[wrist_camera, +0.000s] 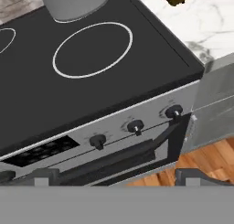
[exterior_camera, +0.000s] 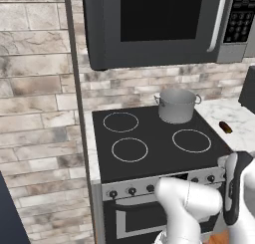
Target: Turn on the burner for the pot on the stove. Wait thirty seconds for the pot to heat up. Then add the sweet potato to the pot.
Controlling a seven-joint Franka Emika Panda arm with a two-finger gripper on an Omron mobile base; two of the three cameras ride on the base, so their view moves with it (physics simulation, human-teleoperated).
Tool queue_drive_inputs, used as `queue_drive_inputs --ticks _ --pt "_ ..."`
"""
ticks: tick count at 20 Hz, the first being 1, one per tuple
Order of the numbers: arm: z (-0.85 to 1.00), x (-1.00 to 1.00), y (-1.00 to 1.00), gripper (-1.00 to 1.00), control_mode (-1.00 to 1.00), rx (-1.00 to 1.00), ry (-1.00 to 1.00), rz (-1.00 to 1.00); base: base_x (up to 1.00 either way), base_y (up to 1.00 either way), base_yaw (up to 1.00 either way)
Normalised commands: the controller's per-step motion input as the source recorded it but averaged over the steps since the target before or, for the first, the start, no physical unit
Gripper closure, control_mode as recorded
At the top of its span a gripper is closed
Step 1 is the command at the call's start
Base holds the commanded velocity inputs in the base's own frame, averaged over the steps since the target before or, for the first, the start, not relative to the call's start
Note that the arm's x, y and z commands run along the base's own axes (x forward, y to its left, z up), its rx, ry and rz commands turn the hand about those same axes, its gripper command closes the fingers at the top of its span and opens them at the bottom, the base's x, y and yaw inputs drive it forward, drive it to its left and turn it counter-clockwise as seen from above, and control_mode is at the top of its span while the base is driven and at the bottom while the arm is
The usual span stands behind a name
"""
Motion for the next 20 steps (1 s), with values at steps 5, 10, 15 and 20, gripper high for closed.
queue_drive_inputs --ticks 5,10,15,20 --pt "-0.67 -0.46 -0.22 -1.00 -1.00 -0.07 -0.22 0.01 0.00 0.00 0.00" --pt "-0.35 -0.40 -0.06 -1.00 -1.00 -0.09 -0.39 0.04 0.00 0.00 0.00" --pt "-0.19 -0.15 0.00 -1.00 -1.00 -0.10 -0.37 0.03 0.00 0.00 0.00" --pt "-0.06 -0.09 0.00 -1.00 -1.00 -0.11 -0.36 0.04 0.00 0.00 0.00"
